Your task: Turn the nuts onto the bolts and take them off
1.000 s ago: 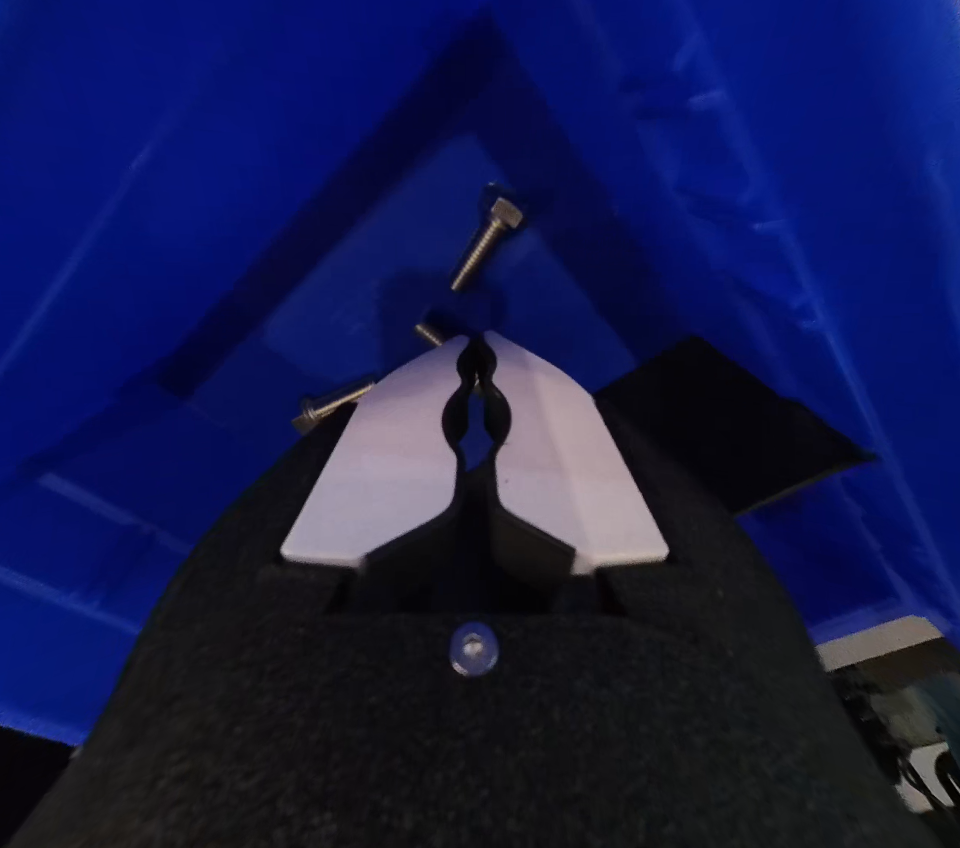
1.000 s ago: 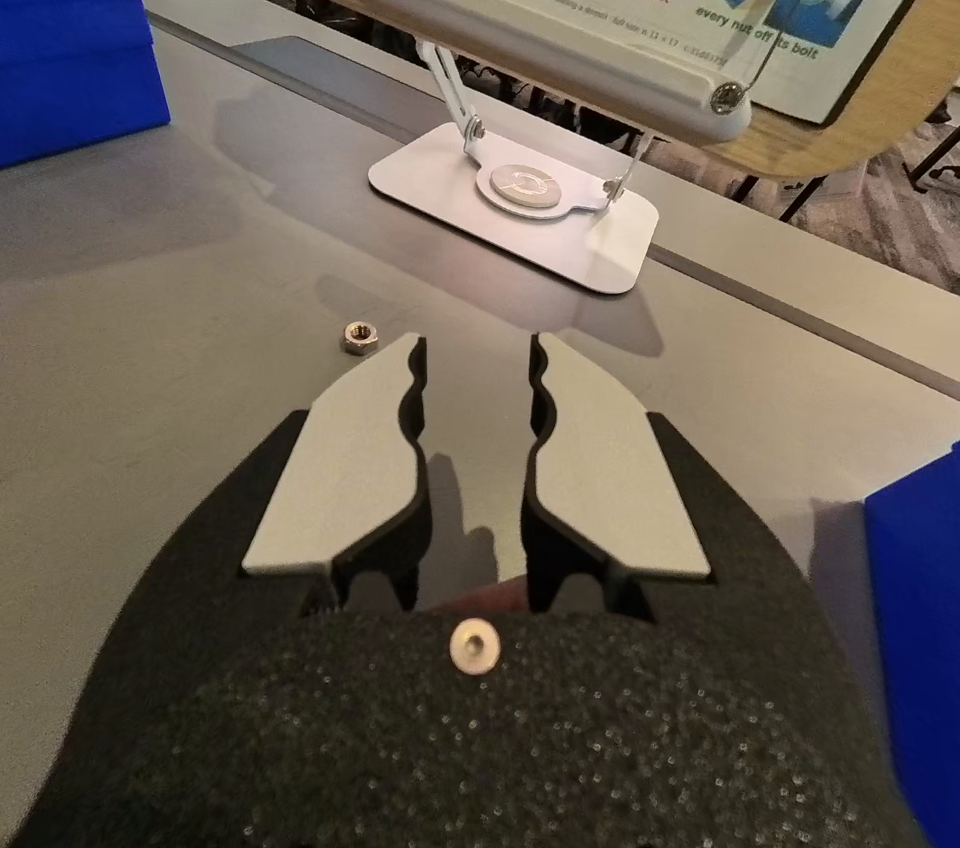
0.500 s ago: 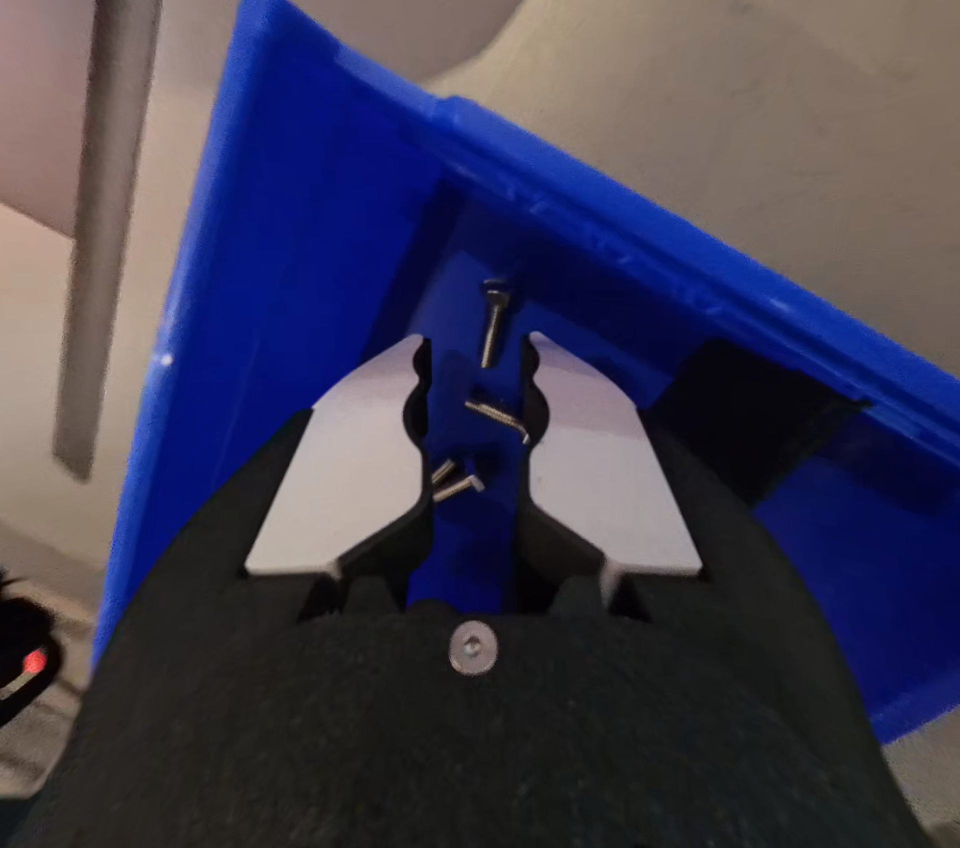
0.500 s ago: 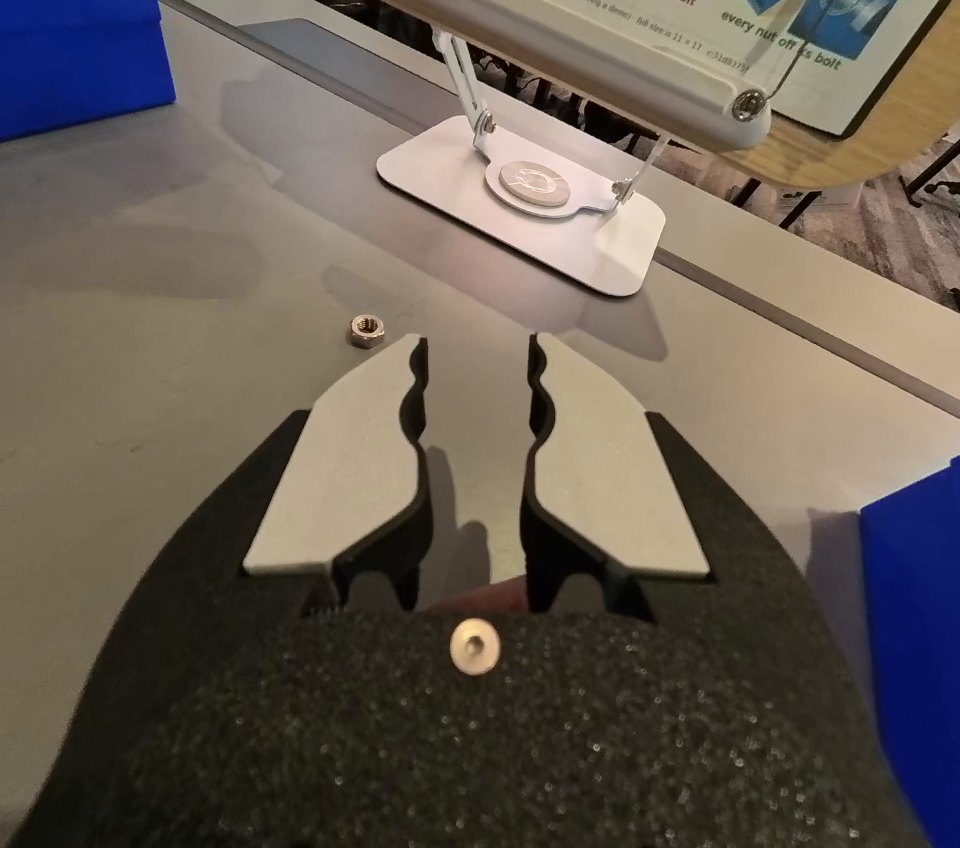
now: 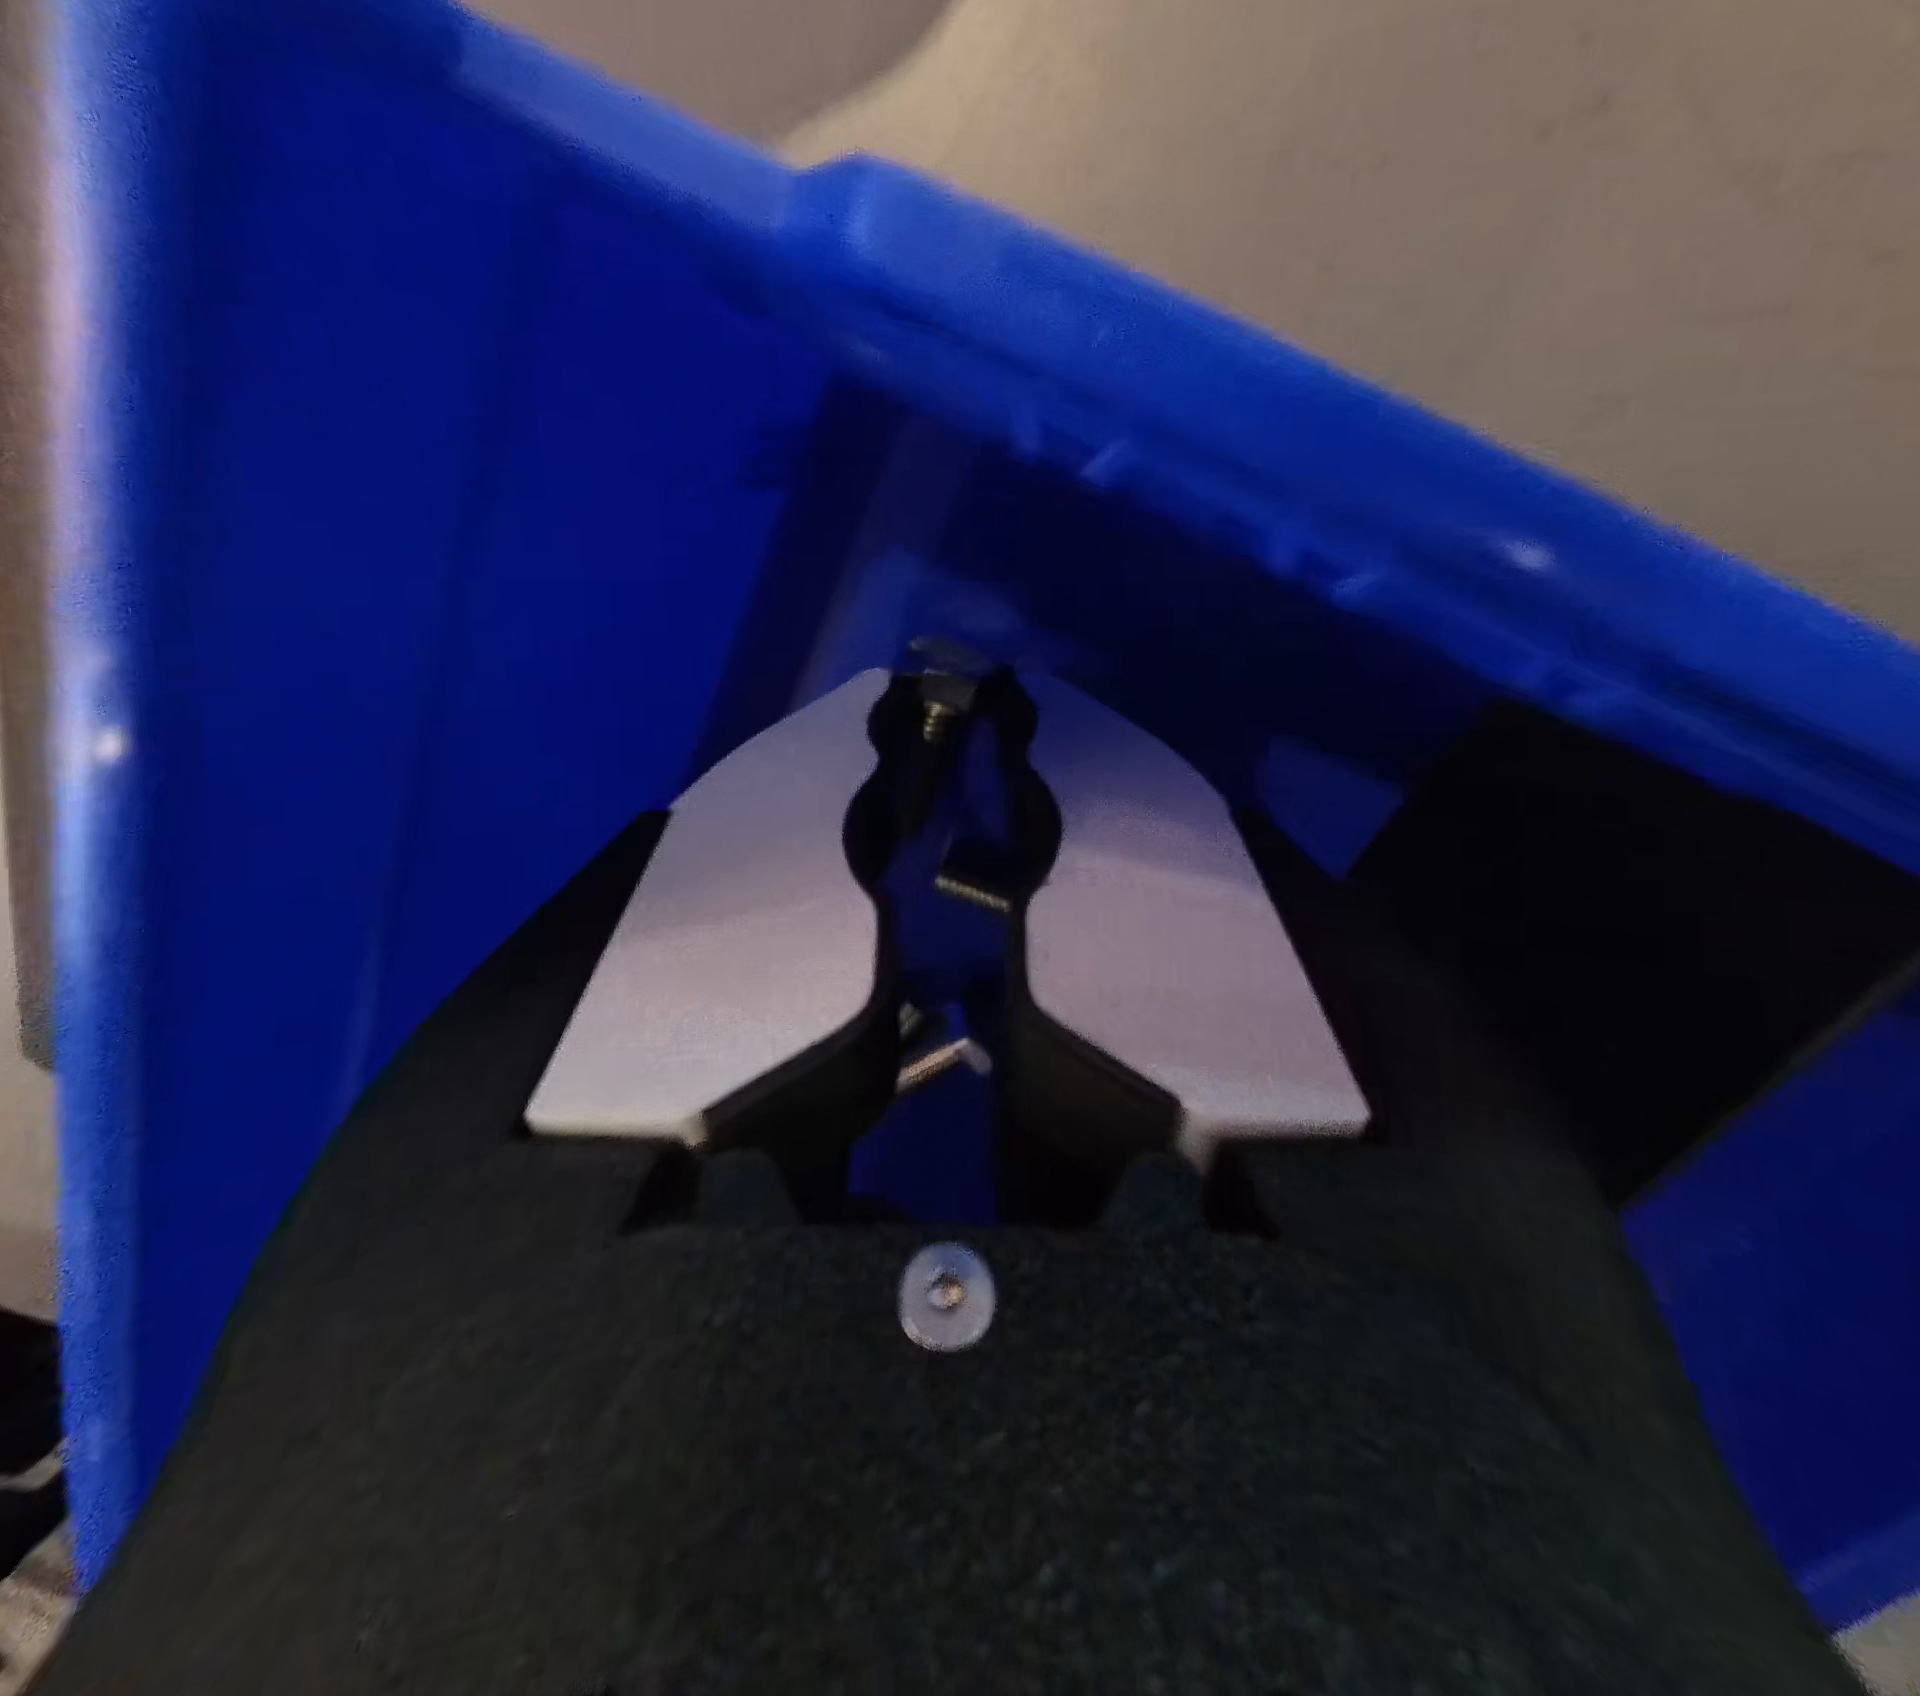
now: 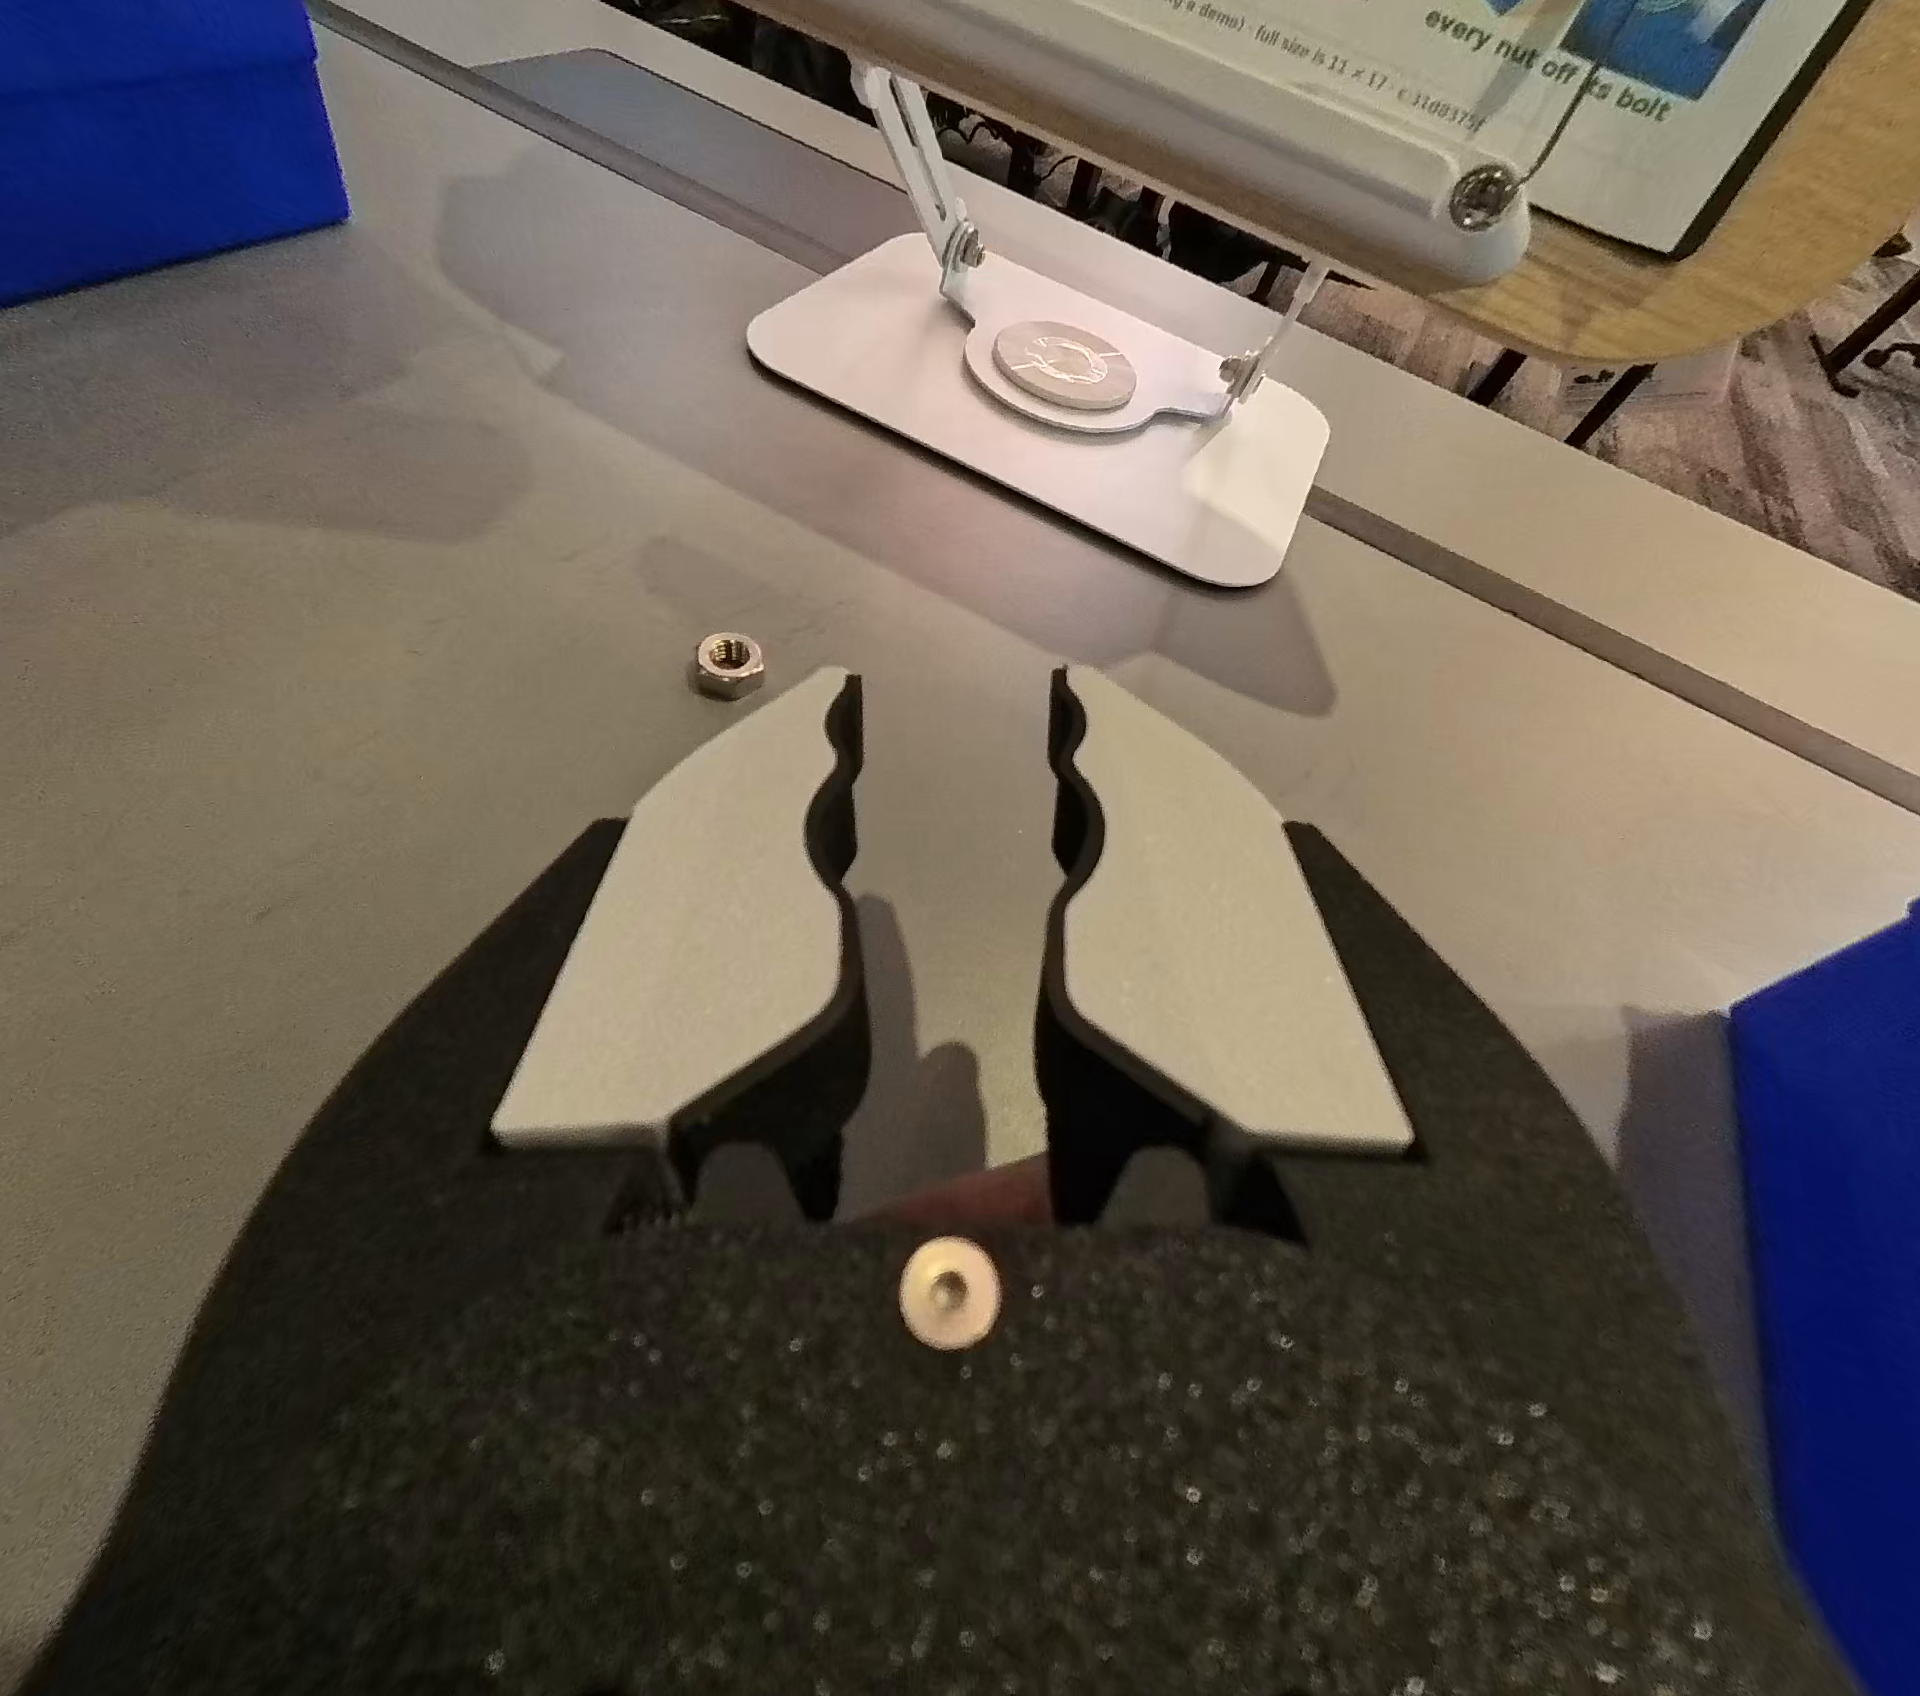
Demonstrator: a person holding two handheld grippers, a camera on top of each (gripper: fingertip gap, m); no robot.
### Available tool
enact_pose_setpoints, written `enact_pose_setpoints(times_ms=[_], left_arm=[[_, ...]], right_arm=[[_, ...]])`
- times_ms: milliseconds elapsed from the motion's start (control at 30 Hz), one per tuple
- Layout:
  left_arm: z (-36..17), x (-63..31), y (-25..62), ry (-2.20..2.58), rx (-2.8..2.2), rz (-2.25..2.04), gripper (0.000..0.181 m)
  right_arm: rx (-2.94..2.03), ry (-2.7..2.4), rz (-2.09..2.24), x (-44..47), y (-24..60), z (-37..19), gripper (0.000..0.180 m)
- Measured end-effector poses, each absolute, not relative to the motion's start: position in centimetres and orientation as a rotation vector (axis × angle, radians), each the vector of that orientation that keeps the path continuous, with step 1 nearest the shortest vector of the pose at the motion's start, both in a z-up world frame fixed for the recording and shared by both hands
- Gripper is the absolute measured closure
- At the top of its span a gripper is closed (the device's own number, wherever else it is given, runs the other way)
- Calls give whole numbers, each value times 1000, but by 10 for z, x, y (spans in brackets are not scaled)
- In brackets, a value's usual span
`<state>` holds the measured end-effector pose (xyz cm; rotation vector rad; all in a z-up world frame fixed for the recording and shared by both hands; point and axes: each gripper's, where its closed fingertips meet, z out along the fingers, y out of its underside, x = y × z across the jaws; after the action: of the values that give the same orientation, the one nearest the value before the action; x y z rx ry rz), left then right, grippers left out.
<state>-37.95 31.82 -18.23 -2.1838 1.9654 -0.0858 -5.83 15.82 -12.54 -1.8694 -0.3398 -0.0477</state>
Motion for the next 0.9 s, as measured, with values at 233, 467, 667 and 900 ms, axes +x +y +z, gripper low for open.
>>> enact_pose_setpoints(times_ms=[233,467,667,900], left_arm=[[-68,-361,309,1604,-1946,-413,163],[44,-274,215,1209,-1673,-852,164],[30,-184,133,1176,-1558,-1104,164],[2,-137,112,1227,-1530,-1310,164]], right_arm=[[-1870,-325,-31,-57,158,-125,146],[-1795,-306,90,-63,152,-109,147],[-1589,-460,514,-116,121,-74,153],[-1535,-514,811,-139,98,-56,150]])
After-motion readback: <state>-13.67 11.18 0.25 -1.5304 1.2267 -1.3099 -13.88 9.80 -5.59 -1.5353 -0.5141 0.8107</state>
